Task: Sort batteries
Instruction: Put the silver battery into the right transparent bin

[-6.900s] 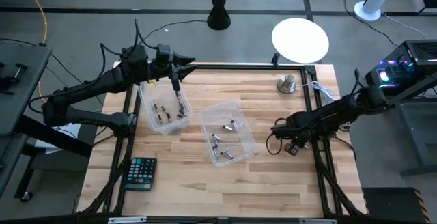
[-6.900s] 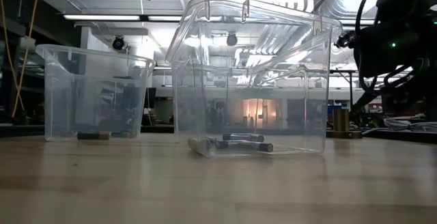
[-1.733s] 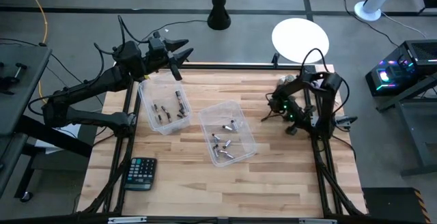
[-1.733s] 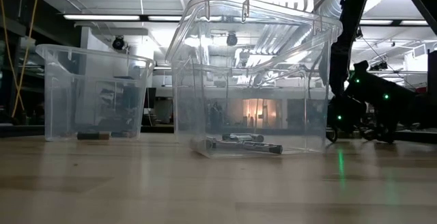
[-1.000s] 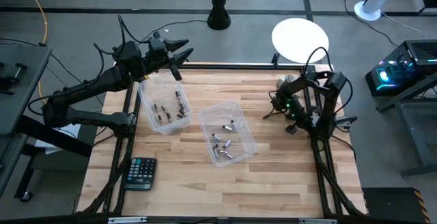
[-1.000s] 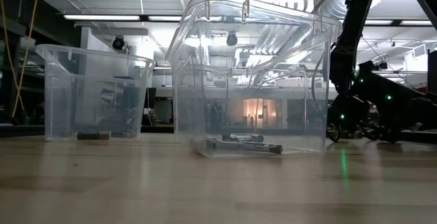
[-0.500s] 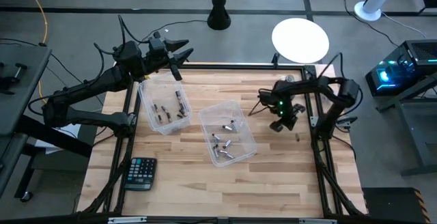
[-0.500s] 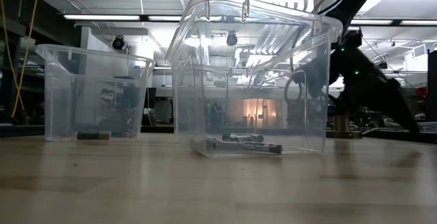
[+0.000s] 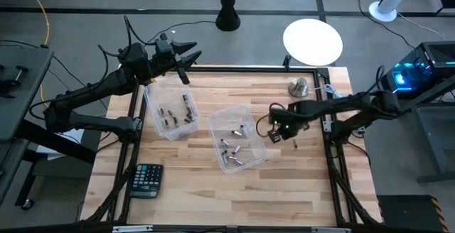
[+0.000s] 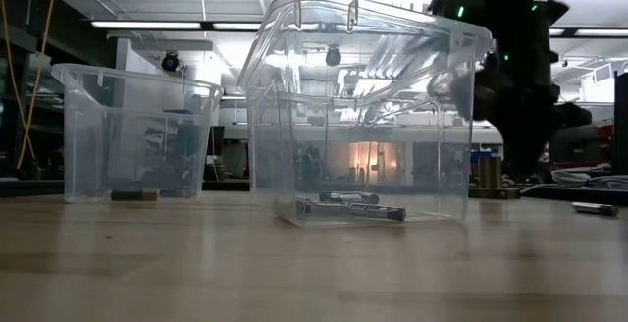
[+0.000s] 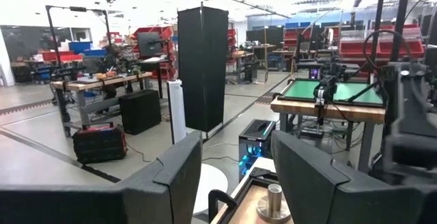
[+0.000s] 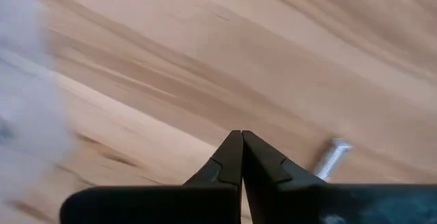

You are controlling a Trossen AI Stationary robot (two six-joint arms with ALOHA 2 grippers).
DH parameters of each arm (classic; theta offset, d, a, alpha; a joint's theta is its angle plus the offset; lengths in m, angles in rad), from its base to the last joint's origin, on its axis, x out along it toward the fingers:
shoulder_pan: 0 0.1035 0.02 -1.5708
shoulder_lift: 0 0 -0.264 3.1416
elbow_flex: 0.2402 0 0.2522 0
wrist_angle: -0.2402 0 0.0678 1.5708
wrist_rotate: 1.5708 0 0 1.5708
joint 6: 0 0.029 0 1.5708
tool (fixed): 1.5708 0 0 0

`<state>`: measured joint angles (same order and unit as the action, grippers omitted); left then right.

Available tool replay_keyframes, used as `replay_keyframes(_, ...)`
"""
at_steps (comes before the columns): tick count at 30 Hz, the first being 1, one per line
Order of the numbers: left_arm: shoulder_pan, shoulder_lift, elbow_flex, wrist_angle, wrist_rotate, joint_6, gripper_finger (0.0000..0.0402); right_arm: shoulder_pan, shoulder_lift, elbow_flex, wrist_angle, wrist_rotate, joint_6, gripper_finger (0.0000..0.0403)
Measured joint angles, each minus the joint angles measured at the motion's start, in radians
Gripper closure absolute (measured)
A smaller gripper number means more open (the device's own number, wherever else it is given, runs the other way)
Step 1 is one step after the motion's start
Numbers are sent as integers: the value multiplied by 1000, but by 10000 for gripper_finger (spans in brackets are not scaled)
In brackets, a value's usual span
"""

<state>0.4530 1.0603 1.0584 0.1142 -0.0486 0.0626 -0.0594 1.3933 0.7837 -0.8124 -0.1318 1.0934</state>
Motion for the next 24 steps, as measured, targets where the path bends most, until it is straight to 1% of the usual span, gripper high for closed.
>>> replay_keyframes(3,0,0,0,-6,0,1,233,96,-17,1,76,110,160,402)
replay_keyframes(6,0,0,0,-13,0,1,233,160,-7,0,54,183,267,392)
replay_keyframes(9,0,0,0,-22,0,-3,233,198,18,0,17,197,334,366)
replay_keyframes(14,0,0,0,-24,0,-6,233,231,52,0,30,244,441,301)
replay_keyframes(17,0,0,0,-35,0,-6,233,232,81,0,41,255,454,269)
replay_keyframes(20,0,0,0,-51,0,-6,233,228,142,0,61,250,454,255)
replay_keyframes(22,0,0,0,-61,0,-6,233,223,191,1,106,228,445,254)
replay_keyframes(24,0,0,0,-71,0,-6,233,223,232,4,134,230,435,254)
